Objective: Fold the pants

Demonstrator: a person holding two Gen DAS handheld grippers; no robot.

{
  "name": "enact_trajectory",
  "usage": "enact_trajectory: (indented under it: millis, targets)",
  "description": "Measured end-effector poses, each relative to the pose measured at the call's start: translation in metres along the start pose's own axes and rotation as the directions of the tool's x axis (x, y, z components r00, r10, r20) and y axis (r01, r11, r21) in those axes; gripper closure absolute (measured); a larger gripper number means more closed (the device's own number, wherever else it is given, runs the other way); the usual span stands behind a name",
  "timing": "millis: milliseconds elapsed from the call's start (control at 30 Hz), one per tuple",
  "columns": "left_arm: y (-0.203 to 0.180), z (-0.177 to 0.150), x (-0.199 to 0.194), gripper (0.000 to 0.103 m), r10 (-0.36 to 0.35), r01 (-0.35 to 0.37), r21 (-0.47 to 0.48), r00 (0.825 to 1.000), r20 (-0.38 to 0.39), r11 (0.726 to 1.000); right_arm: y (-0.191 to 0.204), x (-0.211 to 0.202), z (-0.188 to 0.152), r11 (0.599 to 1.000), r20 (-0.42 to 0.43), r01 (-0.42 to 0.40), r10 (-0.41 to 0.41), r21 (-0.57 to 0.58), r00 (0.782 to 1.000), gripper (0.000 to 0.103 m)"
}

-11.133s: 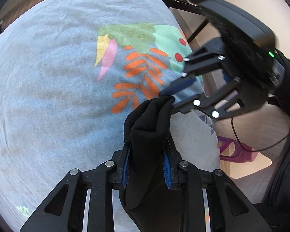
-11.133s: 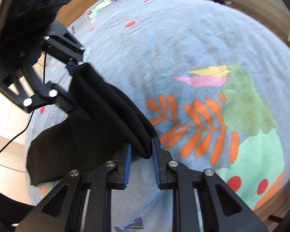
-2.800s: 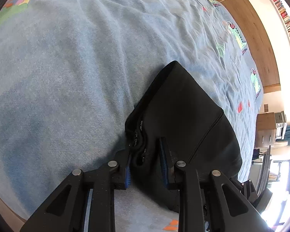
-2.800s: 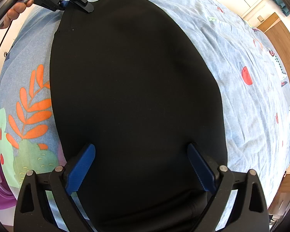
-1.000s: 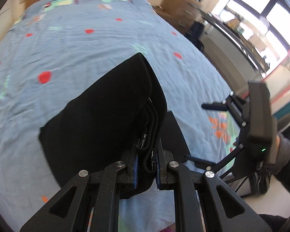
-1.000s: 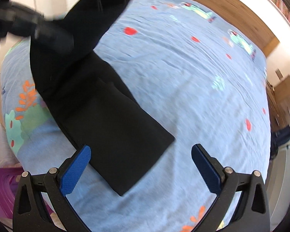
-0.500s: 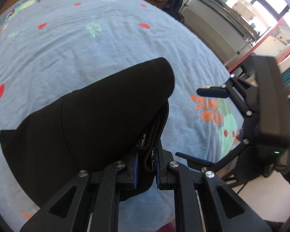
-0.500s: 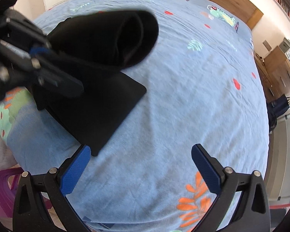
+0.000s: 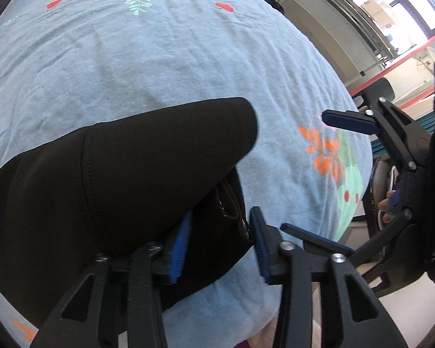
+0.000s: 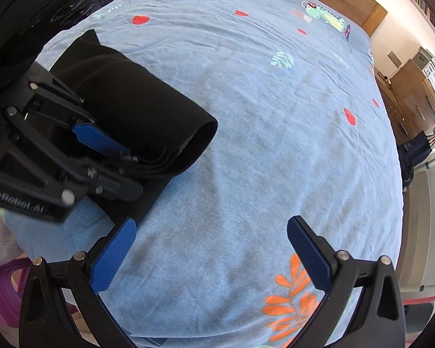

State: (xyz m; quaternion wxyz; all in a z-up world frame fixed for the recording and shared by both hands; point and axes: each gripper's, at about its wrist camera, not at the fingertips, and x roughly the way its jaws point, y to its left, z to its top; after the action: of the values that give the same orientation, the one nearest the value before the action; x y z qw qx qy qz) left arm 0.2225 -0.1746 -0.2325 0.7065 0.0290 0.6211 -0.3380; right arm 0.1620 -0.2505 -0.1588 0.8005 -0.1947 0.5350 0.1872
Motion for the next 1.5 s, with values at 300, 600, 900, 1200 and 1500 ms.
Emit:
enact_trajectory:
  millis: [300,600,900,1200,1500]
  targets:
    - [-0.008,-0.005,-0.058,0.047,-0.022,0.024,-0.015,0.996,0.088,1.000,-0.009,-0.020,0.009,0.999,0.017,0.039,-0.039,0.008,0.999,0.000]
    - [0.064,-0.021,-0.123,0.003,0.205,-0.179,-0.140,0.957,0.206,0.974,0.012,-0.012,0.044,0.984,0.110,-0.032,0.013,0.173,0.994,0.000]
    - [0.145,-0.024,-0.098,0.003,0.323,-0.277,-0.288,0.938,0.126,0.917,0.034,0.054,0.038,0.979,-0.022,0.022,-0.018,0.200,1.000,0.000]
    - [0.178,-0.023,-0.066,0.001,0.314,-0.278,-0.294,0.946,0.084,0.914,0.018,0.063,0.013,0.973,-0.046,0.002,0.008,0.231,0.999,0.000]
    - [0.166,-0.028,-0.121,0.001,0.279,-0.203,-0.334,0.940,0.197,0.921,0.007,0.033,0.020,0.952,0.023,-0.047,0.042,0.301,0.999,0.000]
